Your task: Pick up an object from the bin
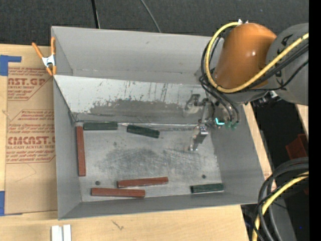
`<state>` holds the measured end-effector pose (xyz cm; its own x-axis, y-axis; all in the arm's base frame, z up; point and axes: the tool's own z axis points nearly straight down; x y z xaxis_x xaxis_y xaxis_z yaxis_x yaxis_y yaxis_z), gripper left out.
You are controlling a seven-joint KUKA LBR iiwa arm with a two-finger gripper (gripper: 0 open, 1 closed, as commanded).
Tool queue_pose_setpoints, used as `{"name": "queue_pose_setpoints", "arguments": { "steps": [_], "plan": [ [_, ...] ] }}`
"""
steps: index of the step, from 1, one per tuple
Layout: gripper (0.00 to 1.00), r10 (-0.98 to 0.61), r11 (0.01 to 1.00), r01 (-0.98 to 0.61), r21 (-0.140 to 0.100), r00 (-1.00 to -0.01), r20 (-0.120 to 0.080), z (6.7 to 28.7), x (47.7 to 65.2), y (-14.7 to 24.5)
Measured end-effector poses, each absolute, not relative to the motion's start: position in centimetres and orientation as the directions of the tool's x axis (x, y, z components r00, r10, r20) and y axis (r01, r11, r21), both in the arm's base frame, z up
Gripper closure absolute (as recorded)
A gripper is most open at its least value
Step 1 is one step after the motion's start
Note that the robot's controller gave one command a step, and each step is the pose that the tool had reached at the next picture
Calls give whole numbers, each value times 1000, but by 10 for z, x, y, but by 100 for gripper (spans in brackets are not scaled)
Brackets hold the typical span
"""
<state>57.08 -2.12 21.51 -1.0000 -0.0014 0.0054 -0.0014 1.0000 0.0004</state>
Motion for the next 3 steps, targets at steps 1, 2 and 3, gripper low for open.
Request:
{"name": "queue_pose_setpoints", "arguments": {
  "steps": [1, 2, 3],
  "plan": [
    [0, -1, 1000, -1, 0, -1000, -2, 219, 572, -21],
    [0, -3, 1000, -3, 0, -1000, -7, 168, 542, -11],
    [0, -2, 1000, -2, 1, -1000, -5, 101, 541, 6]
  ]
}}
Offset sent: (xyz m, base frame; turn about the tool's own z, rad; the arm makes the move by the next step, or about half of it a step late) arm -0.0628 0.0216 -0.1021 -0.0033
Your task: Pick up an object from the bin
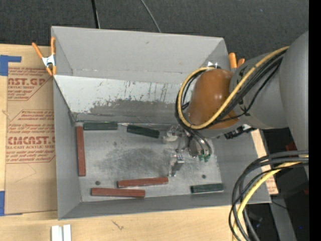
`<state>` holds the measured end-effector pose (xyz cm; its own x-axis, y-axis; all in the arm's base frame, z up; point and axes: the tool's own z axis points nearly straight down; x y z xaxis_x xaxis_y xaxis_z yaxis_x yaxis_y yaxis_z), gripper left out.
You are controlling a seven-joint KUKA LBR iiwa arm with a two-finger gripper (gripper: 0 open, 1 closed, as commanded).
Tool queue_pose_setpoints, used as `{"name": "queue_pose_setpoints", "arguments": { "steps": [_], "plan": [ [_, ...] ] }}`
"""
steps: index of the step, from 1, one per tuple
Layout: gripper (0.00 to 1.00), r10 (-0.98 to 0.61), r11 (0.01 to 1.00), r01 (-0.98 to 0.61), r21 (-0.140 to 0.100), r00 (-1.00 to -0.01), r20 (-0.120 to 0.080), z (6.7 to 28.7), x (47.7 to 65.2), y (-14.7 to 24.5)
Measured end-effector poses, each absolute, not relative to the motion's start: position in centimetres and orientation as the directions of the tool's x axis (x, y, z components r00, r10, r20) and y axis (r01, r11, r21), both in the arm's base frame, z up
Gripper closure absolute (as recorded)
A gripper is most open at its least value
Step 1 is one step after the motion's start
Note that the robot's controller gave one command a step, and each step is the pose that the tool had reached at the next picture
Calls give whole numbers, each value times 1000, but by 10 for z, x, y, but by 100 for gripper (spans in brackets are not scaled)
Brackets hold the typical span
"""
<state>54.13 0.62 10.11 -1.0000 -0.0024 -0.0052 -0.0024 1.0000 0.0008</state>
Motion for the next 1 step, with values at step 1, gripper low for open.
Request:
{"name": "queue_pose_setpoints", "arguments": {
  "steps": [1],
  "plan": [
    [100, -48, 999, -48, 0, -999, -7, 76, 513, 33]
  ]
}}
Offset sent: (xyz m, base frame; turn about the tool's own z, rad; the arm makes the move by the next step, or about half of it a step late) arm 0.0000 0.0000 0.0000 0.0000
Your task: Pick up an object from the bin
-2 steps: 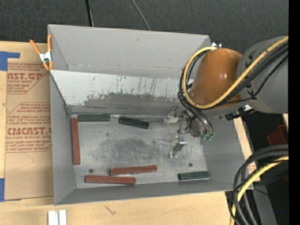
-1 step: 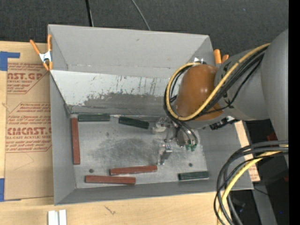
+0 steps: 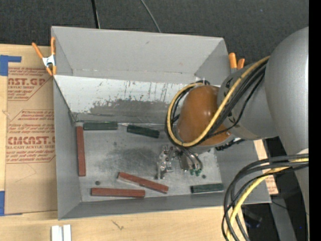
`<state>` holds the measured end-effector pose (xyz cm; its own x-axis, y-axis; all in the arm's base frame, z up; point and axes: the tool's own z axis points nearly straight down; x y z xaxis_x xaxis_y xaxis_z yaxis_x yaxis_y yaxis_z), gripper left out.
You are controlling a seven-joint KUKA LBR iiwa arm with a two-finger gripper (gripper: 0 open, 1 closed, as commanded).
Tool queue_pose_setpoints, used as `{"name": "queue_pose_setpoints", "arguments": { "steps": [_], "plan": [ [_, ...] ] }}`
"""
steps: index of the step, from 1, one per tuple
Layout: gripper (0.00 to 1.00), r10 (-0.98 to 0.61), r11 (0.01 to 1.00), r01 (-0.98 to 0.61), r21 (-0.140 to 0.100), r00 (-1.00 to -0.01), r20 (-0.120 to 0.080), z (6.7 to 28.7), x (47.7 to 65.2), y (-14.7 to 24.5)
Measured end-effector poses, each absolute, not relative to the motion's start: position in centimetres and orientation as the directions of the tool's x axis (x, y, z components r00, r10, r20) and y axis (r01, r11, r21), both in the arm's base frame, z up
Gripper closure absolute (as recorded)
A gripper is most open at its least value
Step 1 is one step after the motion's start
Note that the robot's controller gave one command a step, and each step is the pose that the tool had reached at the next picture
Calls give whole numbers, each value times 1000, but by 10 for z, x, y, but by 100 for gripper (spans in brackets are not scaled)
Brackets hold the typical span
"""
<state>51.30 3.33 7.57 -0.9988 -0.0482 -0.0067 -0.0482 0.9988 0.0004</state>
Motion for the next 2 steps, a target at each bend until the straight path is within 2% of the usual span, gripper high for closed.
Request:
{"name": "queue_pose_setpoints", "arguments": {
  "steps": [1, 2],
  "plan": [
    [0, -48, 999, -48, 1, -999, -11, 74, 513, 34],
    [0, -47, 999, -47, 1, -999, -11, 74, 513, 34]
  ]
}}
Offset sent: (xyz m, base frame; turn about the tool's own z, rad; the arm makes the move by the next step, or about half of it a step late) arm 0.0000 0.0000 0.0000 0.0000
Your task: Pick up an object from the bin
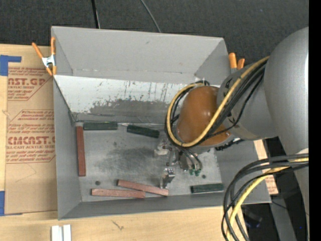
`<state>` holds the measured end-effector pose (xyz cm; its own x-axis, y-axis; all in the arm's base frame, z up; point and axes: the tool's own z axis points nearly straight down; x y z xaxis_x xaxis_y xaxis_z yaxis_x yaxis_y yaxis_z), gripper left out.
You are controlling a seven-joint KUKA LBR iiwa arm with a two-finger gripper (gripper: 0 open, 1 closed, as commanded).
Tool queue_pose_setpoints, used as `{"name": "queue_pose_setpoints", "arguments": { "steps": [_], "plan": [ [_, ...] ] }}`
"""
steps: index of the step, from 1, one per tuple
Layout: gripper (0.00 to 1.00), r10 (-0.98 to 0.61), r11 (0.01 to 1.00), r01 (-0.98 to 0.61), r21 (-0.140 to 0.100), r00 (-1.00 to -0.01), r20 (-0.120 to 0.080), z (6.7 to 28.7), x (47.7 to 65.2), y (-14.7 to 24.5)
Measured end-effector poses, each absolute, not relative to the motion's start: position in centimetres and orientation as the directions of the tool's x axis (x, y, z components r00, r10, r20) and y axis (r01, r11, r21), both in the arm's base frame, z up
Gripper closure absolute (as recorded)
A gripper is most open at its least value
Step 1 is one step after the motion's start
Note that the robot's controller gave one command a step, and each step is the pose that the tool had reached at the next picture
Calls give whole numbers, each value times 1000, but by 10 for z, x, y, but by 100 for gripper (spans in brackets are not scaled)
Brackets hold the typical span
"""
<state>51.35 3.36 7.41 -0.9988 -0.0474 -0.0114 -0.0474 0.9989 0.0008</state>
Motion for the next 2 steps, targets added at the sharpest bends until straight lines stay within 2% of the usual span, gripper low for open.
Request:
{"name": "queue_pose_setpoints", "arguments": {
  "steps": [1, 2],
  "plan": [
    [0, -53, 999, -53, -6, -998, -31, 77, 506, 74],
    [0, 68, 998, 68, 4, -997, -24, 76, 502, 108]
  ]
}}
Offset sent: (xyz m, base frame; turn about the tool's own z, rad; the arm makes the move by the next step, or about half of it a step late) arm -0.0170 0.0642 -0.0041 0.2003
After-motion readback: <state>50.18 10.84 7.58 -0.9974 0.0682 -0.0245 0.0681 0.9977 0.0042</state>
